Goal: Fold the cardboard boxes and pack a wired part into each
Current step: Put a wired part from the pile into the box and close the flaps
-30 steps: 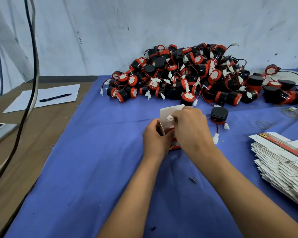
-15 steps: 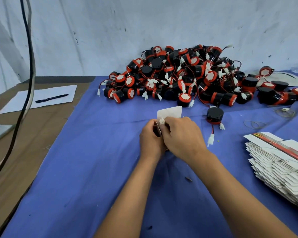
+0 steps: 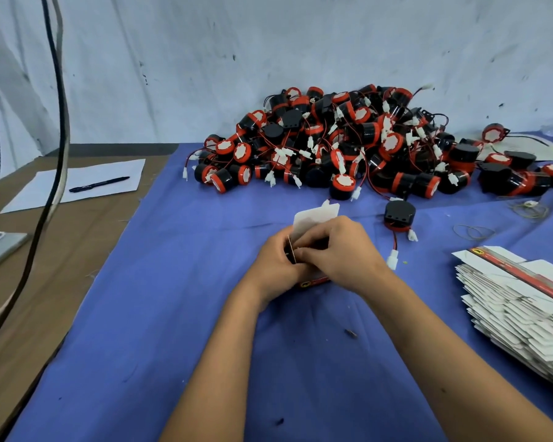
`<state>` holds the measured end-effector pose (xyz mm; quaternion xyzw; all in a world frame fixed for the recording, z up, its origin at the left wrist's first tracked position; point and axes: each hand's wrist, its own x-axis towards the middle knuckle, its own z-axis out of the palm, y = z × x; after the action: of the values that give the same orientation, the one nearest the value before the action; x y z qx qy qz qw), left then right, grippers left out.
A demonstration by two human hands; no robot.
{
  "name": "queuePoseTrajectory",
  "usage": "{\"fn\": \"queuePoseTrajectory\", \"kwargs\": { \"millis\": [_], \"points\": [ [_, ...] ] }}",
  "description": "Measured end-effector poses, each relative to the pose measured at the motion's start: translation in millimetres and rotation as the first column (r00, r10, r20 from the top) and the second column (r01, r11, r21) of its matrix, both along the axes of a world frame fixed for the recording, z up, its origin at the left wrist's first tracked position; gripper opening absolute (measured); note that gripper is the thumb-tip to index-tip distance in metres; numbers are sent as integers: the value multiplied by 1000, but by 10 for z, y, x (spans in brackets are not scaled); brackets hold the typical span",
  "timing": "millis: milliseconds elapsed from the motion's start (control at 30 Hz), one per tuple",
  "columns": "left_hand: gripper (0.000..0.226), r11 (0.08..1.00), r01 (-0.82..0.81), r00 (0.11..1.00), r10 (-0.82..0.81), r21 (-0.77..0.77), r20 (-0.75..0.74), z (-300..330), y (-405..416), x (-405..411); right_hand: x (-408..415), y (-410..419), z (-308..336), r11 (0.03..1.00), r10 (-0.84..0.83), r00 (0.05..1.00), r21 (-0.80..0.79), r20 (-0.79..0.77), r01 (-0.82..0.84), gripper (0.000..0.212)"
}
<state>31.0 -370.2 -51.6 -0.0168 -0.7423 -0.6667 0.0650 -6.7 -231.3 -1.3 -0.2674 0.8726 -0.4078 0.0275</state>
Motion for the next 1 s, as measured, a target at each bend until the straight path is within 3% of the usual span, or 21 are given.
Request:
{"fn": "queuePoseTrajectory", "kwargs": {
  "millis": [167,267,333,467,533,567,667,767,867,1000],
  "points": [
    [55,984,135,991,-135,112,-9,14,-201,100,-2,11,-32,998,56,997,1,-47,-56,18],
    [55,929,134,990,-140,345,-8,6,-208,82,-14,50,-54,961,236,934,207,-269,-183,18],
    [48,897,63,995,-89,437,39,8,-148,48,3,95,-85,917,334,895,322,-295,-236,26],
    [24,954,-133,991,118,270,71,-38,6,-21,32,250,-67,870,410,904,351,-121,-347,33],
    [20,965,-164,986,156,205,52,-50,57,-33,13,324,-70,925,354,919,211,-173,-317,33],
    [21,965,-180,983,174,192,49,-51,65,-39,7,354,-88,967,255,935,69,-247,-246,31],
    [28,967,-225,974,222,118,39,-57,87,-55,-26,397,-159,938,-194,907,-342,-374,59,14],
    [30,965,-260,966,260,32,10,-64,129,-66,-185,411,-300,877,-389,898,-381,-204,293,8],
    [31,961,-275,961,274,29,13,-65,121,-73,-299,402,-416,908,-226,949,-306,218,286,27],
    [31,948,-315,949,314,-48,-28,-65,111,-64,-286,445,-447,917,-40,946,-364,322,162,8]
  ]
}}
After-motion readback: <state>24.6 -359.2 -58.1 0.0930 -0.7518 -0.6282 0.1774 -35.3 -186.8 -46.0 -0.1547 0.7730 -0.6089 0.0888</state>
